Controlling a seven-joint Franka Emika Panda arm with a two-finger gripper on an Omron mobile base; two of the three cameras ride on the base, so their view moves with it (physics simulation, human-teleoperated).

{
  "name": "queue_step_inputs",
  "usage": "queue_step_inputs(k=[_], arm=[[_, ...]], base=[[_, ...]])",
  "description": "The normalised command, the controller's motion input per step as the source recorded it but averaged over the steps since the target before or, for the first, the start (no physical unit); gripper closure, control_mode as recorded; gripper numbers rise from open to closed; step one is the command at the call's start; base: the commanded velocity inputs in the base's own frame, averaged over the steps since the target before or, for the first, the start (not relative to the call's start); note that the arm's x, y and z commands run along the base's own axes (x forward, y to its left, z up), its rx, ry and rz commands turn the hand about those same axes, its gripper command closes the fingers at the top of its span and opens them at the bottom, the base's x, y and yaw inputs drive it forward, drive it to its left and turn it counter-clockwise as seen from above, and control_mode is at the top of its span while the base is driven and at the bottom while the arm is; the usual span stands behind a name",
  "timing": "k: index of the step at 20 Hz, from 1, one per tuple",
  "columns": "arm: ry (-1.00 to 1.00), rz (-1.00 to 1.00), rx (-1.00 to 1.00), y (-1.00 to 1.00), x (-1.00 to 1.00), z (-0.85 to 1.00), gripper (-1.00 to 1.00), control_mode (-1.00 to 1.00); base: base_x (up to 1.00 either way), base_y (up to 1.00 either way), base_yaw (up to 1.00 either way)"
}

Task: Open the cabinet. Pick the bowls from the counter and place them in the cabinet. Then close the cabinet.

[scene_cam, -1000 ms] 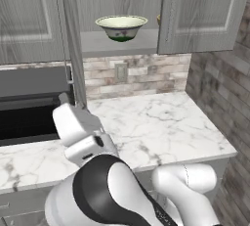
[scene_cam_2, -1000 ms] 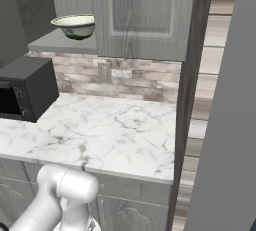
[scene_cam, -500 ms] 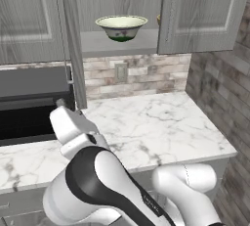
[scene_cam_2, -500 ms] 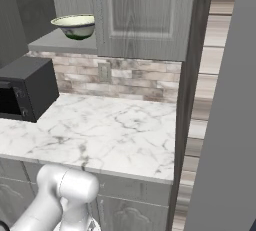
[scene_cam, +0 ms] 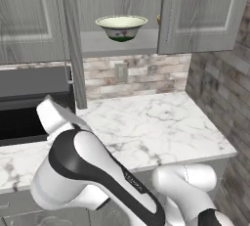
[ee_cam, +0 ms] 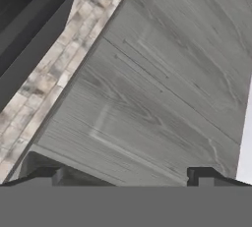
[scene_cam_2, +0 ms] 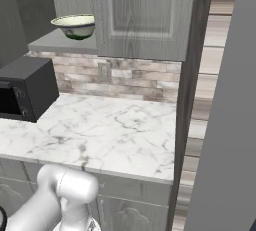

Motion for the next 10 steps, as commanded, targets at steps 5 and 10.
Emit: queue_step_inputs(k=[5,10], arm=[[0.26,0.0,0.35,0.8,0.32,-0.51,-1.0,-1.0],[0.13,-0.09,0.36,0.14,0.31,-0.45,-1.0,-1.0]], base=[[0.0,0.0,0.0],[0.0,0.0,0.0]])
